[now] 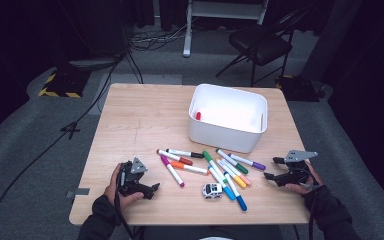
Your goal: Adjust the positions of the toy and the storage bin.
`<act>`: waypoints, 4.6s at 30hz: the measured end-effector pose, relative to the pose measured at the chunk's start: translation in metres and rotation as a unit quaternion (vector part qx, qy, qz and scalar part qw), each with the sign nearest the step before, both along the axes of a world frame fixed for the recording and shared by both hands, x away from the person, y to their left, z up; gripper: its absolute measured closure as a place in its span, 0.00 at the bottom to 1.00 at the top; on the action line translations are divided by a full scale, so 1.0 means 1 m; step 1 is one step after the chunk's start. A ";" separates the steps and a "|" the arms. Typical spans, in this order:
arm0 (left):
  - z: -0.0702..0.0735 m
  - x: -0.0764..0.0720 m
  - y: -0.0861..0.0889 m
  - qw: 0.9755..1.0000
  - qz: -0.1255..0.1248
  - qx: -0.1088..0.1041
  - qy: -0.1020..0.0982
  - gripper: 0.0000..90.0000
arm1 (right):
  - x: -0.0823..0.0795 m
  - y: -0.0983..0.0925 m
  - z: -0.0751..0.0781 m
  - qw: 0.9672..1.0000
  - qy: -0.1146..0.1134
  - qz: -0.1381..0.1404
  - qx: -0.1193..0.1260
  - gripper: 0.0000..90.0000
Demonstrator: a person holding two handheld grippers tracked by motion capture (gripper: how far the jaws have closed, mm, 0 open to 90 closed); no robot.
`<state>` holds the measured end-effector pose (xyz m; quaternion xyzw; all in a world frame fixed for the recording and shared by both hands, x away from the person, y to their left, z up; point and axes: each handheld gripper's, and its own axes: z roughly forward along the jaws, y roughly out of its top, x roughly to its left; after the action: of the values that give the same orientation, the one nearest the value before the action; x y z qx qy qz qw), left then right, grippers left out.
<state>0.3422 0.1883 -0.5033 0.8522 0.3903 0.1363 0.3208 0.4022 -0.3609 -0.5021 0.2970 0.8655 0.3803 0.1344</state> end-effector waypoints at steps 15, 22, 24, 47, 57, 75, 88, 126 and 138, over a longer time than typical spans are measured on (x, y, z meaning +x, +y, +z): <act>0.000 0.000 0.000 1.000 0.000 0.001 -0.003 0.00 | 0.015 0.044 0.000 0.996 -0.008 0.087 0.009 0.33; 0.000 0.000 0.000 1.000 0.000 0.000 -0.002 0.00 | 0.023 0.059 0.000 0.994 -0.004 0.104 0.014 0.49; 0.000 0.000 0.000 1.000 0.000 0.000 -0.002 0.00 | 0.026 0.057 0.000 0.995 -0.006 0.102 0.019 0.60; 0.000 0.000 0.000 1.000 0.000 0.000 -0.002 0.00 | 0.017 0.045 0.003 0.994 -0.018 0.101 0.031 0.85; 0.000 0.000 0.000 1.000 -0.001 0.000 -0.001 0.00 | 0.014 0.035 0.011 0.994 -0.032 0.097 0.047 0.85; 0.000 0.000 0.000 1.000 0.000 0.000 -0.002 0.00 | -0.002 0.031 0.061 0.984 -0.081 0.126 0.099 0.85; 0.000 0.000 0.000 1.000 0.000 0.000 -0.002 0.00 | -0.004 0.043 0.112 0.973 -0.118 0.159 0.120 0.85; 0.000 0.000 0.000 1.000 0.000 0.000 -0.002 0.00 | 0.059 0.087 0.183 0.972 -0.146 0.153 0.099 0.85; 0.000 0.000 0.000 1.000 0.000 0.000 -0.002 0.00 | 0.091 0.096 0.183 0.980 -0.133 0.123 0.085 0.85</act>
<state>0.3421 0.1884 -0.5036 0.8518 0.3897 0.1384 0.3217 0.4928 -0.2645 -0.3193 0.1453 0.8342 0.5026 0.1746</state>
